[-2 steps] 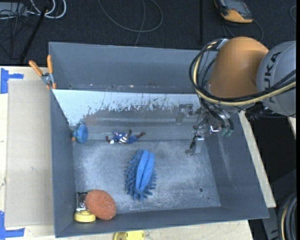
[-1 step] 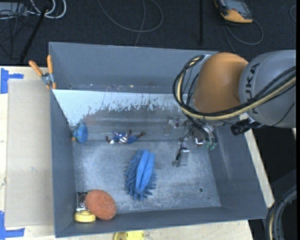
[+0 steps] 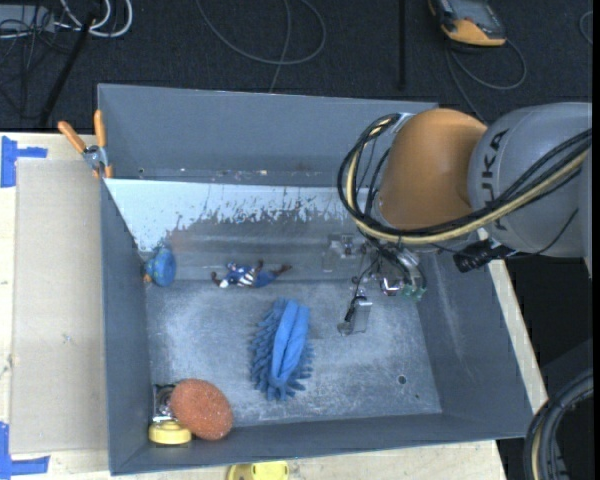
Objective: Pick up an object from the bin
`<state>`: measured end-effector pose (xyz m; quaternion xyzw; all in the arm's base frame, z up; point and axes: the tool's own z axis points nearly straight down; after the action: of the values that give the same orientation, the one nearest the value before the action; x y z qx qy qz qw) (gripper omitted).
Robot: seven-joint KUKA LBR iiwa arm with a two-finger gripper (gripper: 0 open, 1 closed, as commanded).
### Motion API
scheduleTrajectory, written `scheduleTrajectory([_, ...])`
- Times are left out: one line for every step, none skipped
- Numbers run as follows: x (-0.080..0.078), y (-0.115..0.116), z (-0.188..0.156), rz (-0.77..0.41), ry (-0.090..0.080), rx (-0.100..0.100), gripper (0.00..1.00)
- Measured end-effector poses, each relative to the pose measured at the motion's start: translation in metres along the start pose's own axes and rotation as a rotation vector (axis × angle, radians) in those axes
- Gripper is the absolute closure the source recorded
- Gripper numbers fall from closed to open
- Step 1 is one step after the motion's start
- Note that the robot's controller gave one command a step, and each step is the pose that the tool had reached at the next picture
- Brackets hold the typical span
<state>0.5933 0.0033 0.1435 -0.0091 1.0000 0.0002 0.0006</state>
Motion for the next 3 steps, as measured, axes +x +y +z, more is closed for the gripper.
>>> scheduleTrajectory([0.018,0.018,0.027,-0.262,0.011,-0.002,0.0])
scheduleTrajectory([0.04,0.035,0.031,-0.443,-0.001,0.0,0.0])
scheduleTrajectory([0.04,0.056,0.05,-0.325,0.002,-0.001,0.0])
